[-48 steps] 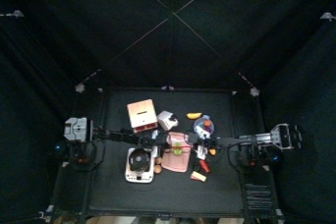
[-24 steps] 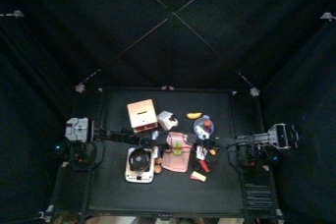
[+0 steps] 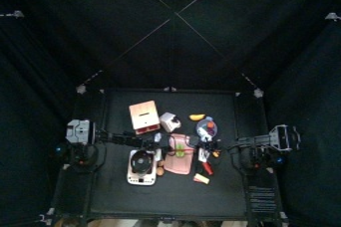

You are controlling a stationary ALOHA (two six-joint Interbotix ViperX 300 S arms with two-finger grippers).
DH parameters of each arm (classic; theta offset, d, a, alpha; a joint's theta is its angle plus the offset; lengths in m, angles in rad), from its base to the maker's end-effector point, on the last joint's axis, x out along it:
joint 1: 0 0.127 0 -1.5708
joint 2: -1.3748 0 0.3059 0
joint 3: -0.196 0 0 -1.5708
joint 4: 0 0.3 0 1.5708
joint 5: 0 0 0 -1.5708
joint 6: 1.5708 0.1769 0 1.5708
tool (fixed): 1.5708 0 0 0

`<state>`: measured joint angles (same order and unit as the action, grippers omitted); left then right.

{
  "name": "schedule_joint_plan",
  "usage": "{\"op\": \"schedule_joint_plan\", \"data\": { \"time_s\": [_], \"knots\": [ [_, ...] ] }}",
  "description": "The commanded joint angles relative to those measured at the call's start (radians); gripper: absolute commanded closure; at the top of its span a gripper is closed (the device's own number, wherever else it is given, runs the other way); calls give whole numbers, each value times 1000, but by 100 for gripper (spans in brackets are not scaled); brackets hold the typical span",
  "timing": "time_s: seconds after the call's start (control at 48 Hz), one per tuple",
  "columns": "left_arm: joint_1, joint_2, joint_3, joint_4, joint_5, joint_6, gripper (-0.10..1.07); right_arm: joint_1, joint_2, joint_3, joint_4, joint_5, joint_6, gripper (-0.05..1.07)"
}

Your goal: Cut starfruit

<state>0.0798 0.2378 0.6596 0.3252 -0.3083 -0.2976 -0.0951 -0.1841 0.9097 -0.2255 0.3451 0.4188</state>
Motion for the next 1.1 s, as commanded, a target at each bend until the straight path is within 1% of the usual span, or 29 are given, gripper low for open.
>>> {"op": "schedule_joint_plan", "data": {
  "time_s": [0.0,0.479,1.083],
  "knots": [
    [-3,-2,-3,0,9,-2,72,-3,-9,-14,5,0,3,47],
    [-3,9,-3,-31,17,-3,72,-3,9,-14,17,-20,3,47],
    [-12,20,-3,-37,20,-5,72,-5,18,-18,25,-40,5,47]
  ]
}}
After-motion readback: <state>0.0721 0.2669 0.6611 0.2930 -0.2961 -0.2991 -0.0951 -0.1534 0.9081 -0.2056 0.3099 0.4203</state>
